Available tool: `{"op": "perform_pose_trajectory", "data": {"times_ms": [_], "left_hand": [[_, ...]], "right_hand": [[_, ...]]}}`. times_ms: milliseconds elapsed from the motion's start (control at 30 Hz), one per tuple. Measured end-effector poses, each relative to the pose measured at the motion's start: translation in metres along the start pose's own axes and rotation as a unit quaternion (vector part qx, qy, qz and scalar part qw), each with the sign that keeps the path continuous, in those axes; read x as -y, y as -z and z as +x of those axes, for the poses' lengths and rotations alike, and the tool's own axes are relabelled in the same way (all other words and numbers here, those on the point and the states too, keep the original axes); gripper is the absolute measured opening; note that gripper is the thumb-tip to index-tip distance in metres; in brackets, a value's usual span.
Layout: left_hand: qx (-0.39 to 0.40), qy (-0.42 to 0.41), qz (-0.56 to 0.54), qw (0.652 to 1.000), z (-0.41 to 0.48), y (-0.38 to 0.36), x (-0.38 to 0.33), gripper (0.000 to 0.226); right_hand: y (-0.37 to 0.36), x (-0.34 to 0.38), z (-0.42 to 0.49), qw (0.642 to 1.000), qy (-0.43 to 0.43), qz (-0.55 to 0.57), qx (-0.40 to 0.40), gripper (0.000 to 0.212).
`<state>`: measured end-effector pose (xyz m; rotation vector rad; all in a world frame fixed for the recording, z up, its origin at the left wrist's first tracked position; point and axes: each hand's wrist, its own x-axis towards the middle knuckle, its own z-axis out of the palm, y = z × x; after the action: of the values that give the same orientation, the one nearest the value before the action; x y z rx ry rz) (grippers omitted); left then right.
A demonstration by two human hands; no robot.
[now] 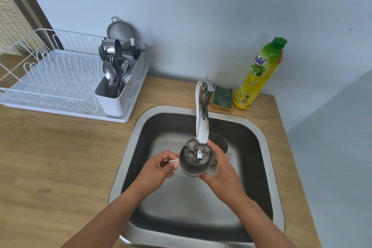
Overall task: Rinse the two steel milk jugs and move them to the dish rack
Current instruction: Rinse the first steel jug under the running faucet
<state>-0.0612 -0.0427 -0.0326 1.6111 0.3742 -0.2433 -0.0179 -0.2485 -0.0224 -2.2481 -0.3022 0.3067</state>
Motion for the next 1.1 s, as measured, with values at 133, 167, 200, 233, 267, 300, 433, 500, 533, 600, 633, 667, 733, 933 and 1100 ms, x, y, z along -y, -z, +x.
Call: {"op": "perform_pose_trajectory", "data": {"times_ms": [133, 167, 200, 233, 267, 300, 433, 500, 533, 600, 633, 667, 733, 933, 1100], "left_hand": [[-0.056, -0.070, 0.131, 0.987, -0.007, 0.011, -0.005, 0.007], [-0.069, -0.082, 0.169, 0.980, -0.009, 0.013, -0.008, 0.006], [-0.079, -0.090, 0.206, 0.971, -0.013, 0.016, -0.013, 0.005], [-0.084, -0.095, 0.242, 0.962, -0.015, 0.018, -0.017, 0.003], [-0.087, -0.094, 0.279, 0.952, -0.018, 0.020, -0.022, 0.003], [-0.088, -0.087, 0.318, 0.940, -0.020, 0.021, -0.026, 0.005], [-0.090, -0.050, 0.411, 0.906, -0.021, 0.029, -0.029, 0.017], [-0.072, -0.018, 0.361, 0.929, -0.021, 0.030, -0.024, 0.018], [-0.058, 0.005, 0.310, 0.949, -0.022, 0.030, -0.022, 0.019], [-0.021, 0.052, 0.213, 0.975, -0.024, 0.025, -0.018, 0.022], [0.000, 0.072, 0.173, 0.982, -0.025, 0.022, -0.015, 0.024], [0.020, 0.090, 0.130, 0.987, -0.026, 0.019, -0.012, 0.026], [0.062, 0.122, 0.038, 0.990, -0.025, 0.011, -0.004, 0.029], [0.129, 0.153, -0.141, 0.970, -0.015, -0.013, 0.014, 0.021], [0.117, 0.117, -0.193, 0.967, -0.004, -0.018, 0.014, 0.009]], "right_hand": [[-0.012, -0.002, 0.008, 0.993, -0.056, 0.097, 0.023, 0.087], [-0.016, -0.003, 0.010, 0.990, -0.067, 0.122, 0.030, 0.088], [-0.020, -0.004, 0.011, 0.986, -0.077, 0.141, 0.039, 0.088], [-0.024, -0.006, 0.012, 0.981, -0.089, 0.163, 0.050, 0.090], [-0.027, -0.007, 0.013, 0.976, -0.100, 0.183, 0.065, 0.090], [-0.030, -0.007, 0.013, 0.971, -0.108, 0.200, 0.079, 0.090], [-0.034, -0.007, 0.007, 0.966, -0.120, 0.191, 0.124, 0.071], [-0.029, -0.005, 0.001, 0.964, -0.131, 0.186, 0.139, 0.055], [-0.026, -0.005, -0.002, 0.964, -0.135, 0.179, 0.146, 0.050], [-0.017, -0.003, -0.008, 0.969, -0.139, 0.143, 0.149, 0.053], [-0.012, -0.002, -0.011, 0.973, -0.137, 0.115, 0.145, 0.056], [-0.006, 0.000, -0.014, 0.978, -0.135, 0.077, 0.139, 0.058], [0.008, 0.007, -0.017, 0.984, -0.129, -0.002, 0.121, 0.059], [0.039, 0.024, -0.020, 0.985, -0.057, -0.144, 0.076, 0.060], [0.046, 0.024, -0.018, 0.979, -0.013, -0.194, 0.057, 0.084]]}}
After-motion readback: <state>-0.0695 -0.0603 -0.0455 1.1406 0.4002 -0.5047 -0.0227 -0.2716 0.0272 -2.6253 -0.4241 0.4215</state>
